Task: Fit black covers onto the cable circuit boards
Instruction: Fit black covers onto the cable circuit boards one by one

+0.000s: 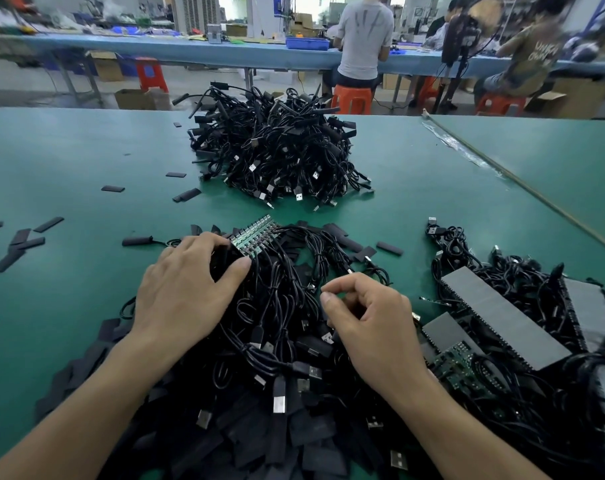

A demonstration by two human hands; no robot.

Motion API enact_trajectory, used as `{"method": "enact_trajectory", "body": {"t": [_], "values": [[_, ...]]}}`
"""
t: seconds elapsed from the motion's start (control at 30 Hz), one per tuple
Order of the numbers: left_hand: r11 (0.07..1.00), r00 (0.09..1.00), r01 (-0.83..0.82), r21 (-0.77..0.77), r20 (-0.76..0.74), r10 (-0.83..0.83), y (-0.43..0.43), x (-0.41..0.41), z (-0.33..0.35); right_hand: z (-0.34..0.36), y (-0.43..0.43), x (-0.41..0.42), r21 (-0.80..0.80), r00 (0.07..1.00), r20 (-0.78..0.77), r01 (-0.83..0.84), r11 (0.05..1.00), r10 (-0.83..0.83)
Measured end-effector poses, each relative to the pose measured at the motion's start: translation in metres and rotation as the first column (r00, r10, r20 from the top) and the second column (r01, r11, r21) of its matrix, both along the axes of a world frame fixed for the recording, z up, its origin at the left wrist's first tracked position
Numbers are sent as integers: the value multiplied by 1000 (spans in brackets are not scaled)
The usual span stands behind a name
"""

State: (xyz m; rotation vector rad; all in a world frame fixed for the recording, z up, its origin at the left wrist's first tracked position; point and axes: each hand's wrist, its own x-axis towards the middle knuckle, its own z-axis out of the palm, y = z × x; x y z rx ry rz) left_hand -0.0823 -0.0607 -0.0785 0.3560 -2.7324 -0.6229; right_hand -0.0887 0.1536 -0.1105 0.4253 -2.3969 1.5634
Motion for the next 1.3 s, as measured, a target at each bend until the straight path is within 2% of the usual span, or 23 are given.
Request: {"method": "enact_trajectory", "body": {"t": [0.2, 0.43, 0.5, 0.63, 0.8, 0.93, 1.03, 1.17, 1.3], "values": [[999, 999, -19, 40, -28, 20, 2, -3, -2, -2, -1, 0, 23, 1000, -15, -27, 999, 27], [995, 991, -6, -103, 136, 20, 8, -14, 3, -6, -5, -1, 150, 997, -45, -58, 987, 65], [990, 991, -13, -141, 132, 32, 9, -19, 7, -6, -5, -1, 170, 997, -49, -58, 984, 67], [992, 997, -16, -124, 71, 24, 13, -25, 8, -6, -5, -2, 177, 997, -61, -44, 983, 55], [999, 996, 48, -14, -72, -49, 16, -26, 7, -8, -5, -2, 168, 997, -66, -25, 985, 37], [994, 976, 91, -55, -195, -100, 19, -17, 1, -7, -5, -2, 160, 995, -100, 18, 987, -2], [975, 927, 181, -128, -308, -213, 19, -9, -1, -5, -5, -2, 180, 982, -177, 96, 979, -64], [908, 849, 410, -92, -326, -416, 18, -5, 1, -4, -4, 0, 209, 976, -203, 125, 970, -82], [859, 745, 469, -206, -430, -510, 18, 1, 13, -1, -2, 3, 180, 969, -228, 139, 974, -96]]}}
